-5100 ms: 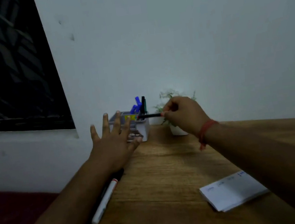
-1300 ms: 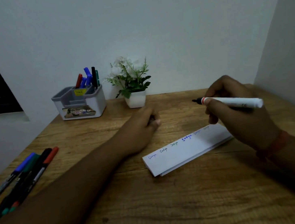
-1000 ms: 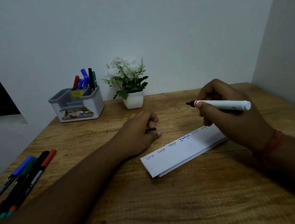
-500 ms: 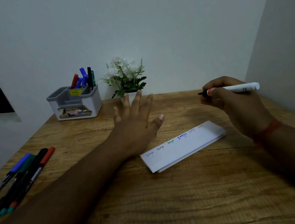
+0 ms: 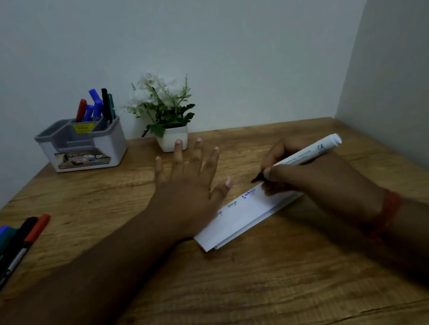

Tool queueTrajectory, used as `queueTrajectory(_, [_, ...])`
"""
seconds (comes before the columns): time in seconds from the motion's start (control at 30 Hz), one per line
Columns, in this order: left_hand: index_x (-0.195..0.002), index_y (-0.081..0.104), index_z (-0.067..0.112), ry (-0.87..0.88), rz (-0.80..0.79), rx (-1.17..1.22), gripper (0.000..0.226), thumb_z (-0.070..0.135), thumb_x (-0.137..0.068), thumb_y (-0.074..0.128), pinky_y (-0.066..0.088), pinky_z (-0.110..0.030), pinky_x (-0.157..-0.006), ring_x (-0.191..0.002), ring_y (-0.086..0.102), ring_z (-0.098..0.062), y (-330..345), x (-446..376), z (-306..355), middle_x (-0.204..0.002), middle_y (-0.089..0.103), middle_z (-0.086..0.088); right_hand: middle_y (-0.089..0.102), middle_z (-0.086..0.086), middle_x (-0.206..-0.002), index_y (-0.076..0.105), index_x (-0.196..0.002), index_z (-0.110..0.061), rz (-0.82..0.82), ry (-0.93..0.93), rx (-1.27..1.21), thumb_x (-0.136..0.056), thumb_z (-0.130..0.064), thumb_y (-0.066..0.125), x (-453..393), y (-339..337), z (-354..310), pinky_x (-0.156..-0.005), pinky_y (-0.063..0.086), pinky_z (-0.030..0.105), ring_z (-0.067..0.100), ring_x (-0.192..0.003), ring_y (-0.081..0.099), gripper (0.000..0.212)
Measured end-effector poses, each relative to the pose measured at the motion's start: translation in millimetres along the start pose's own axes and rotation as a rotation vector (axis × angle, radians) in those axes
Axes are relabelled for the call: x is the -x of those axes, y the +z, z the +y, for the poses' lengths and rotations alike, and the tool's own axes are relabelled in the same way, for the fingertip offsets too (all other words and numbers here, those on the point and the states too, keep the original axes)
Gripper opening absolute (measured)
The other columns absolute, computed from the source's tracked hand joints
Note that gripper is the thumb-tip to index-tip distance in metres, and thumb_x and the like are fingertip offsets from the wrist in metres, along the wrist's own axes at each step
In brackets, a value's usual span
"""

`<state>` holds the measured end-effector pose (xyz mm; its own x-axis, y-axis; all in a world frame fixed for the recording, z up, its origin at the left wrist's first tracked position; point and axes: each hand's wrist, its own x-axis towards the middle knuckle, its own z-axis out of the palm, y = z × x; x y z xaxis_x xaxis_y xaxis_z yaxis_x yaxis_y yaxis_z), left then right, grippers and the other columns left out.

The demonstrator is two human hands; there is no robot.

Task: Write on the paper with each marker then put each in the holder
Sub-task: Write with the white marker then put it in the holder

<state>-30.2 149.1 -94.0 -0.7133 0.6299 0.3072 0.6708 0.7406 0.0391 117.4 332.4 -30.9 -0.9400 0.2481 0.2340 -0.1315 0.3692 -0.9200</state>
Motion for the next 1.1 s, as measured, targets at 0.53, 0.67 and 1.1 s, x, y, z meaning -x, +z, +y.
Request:
queueTrajectory(0.53, [-0.153, -0.015, 0.037, -0.047, -0.046, 0.020, 0.076, 0.069, -0.086, -0.003, -0.013, -0.064, -0.113, -0.144, -0.033, -0.027, -4, -2, -5, -0.162, -0.026, 0.004, 0.076, -0.004, -0.086, 0.073, -0.079, -0.024, -0.199, -0.003, 0.120, -0.084, -0.020, 0.071, 17, 54, -3, -0.064, 0.054, 0.017, 0.009, -0.077, 0.070, 0.007])
queueTrajectory(0.67, [-0.155, -0.011, 0.035, -0.035, -0.027, -0.009, 0.077, 0.069, -0.086, -0.002, -0.012, -0.066, -0.113, -0.145, -0.031, -0.028, -5, -1, -5, -0.163, -0.022, 0.002, 0.077, -0.013, -0.089, 0.073, -0.080, -0.029, -0.215, -0.016, 0.154, -0.082, -0.027, 0.071, 18, 56, -3, -0.066, 0.055, 0.012, 0.002, -0.083, 0.072, 0.003])
queueTrajectory(1.1, [-0.156, -0.007, 0.032, -0.054, 0.035, -0.063, 0.077, 0.068, -0.088, 0.000, -0.010, -0.068, -0.112, -0.147, -0.025, -0.032, -9, -5, -15, -0.164, -0.018, 0.000, 0.078, -0.017, -0.087, 0.076, -0.080, -0.029, -0.213, -0.019, 0.211, -0.083, -0.032, 0.076, 16, 61, 1, -0.066, 0.054, 0.010, -0.004, -0.081, 0.072, 0.004])
